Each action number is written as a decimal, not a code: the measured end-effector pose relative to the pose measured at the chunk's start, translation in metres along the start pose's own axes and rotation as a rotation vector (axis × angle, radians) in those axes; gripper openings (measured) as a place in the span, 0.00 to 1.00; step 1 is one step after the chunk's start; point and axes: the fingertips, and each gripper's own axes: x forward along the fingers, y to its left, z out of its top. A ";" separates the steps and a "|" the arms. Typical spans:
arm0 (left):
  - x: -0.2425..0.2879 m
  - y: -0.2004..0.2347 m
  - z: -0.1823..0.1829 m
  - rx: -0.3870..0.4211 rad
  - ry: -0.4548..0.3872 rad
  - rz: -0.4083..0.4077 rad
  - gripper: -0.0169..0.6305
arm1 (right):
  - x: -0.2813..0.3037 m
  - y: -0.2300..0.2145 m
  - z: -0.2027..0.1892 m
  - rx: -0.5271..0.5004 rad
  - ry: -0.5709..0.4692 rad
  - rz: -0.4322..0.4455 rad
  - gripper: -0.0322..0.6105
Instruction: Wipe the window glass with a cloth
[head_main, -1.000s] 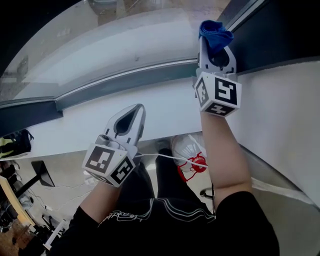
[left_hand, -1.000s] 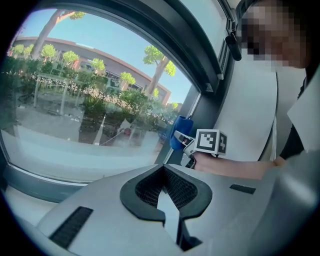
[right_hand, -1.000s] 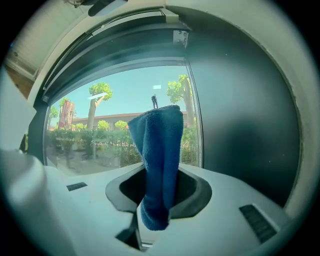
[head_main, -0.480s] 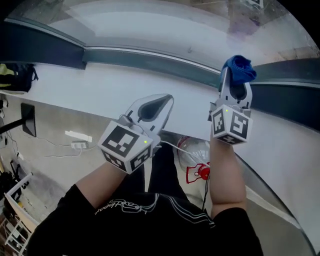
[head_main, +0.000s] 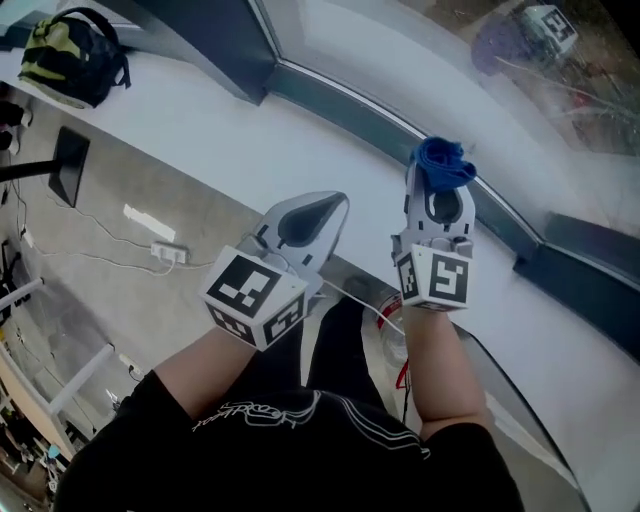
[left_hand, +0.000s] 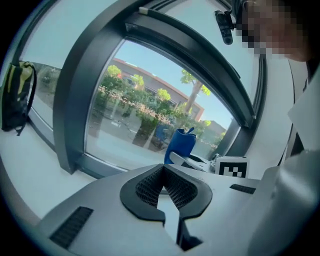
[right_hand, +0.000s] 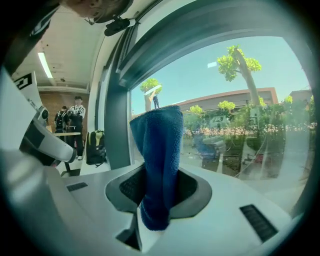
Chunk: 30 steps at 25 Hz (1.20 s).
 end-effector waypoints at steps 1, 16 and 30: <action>-0.011 0.017 0.003 -0.009 -0.007 0.016 0.03 | 0.012 0.018 0.002 -0.003 0.000 0.021 0.20; -0.125 0.203 0.023 -0.096 -0.063 0.197 0.03 | 0.175 0.191 0.008 0.017 0.015 0.163 0.20; -0.153 0.271 0.013 -0.134 -0.047 0.250 0.03 | 0.278 0.200 -0.013 0.036 0.055 0.041 0.20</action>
